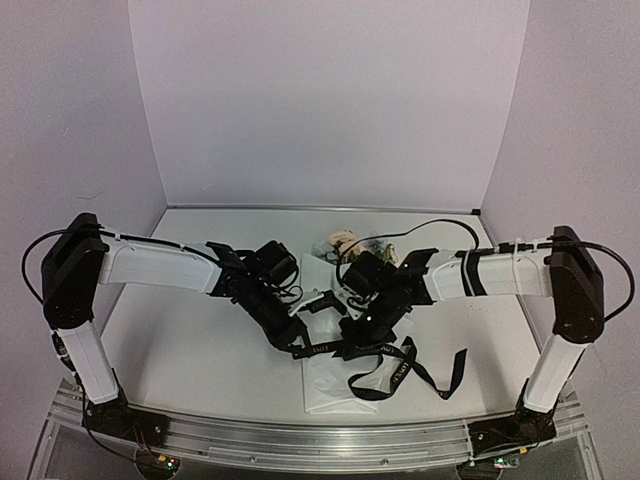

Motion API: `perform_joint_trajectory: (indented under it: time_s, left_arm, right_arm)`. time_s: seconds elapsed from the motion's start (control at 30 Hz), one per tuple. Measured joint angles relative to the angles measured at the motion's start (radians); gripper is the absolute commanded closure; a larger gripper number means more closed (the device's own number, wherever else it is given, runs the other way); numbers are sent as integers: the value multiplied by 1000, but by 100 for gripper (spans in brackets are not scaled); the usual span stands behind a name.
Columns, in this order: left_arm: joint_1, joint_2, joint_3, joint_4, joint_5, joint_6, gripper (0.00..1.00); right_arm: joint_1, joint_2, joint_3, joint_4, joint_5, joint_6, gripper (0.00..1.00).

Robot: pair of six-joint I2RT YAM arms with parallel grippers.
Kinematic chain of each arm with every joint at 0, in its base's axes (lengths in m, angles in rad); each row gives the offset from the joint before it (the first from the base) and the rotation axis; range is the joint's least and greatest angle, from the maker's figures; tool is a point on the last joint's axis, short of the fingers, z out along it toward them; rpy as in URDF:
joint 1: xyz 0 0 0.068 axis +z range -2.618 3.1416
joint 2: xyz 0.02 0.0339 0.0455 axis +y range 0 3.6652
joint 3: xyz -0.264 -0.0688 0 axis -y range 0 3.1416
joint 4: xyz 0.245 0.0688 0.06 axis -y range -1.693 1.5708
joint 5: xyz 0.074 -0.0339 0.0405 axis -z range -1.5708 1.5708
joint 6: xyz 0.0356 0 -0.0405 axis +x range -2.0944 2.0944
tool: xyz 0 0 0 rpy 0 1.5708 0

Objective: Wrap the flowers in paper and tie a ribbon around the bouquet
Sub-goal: Cross the ribbon over the folded bouquet.

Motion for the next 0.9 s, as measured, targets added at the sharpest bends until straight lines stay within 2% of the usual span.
perform_joint_trajectory:
  time_s: [0.1,0.23,0.33,0.4,0.63,0.9]
  left_arm:
    - [0,-2,0,0,-1,1,98]
    - [0,-5,0,0,-8,1,98]
    - [0,-10,0,0,-9,1,98]
    - [0,-11,0,0,-11,2,98]
    - [0,-11,0,0,-15,2,98]
    - [0,-11,0,0,-15,2,98]
  right_arm:
    - [-6,-8,-7,16,5,7,97]
    - [-10,-82,-53,-30,63,-5,74]
    - [-10,-156,-84,-70,125,-8,65]
    - [-10,-192,-100,-94,166,-10,62]
    - [-10,-200,-106,-162,257,2,67]
    - [-10,-104,-92,-178,270,42,83]
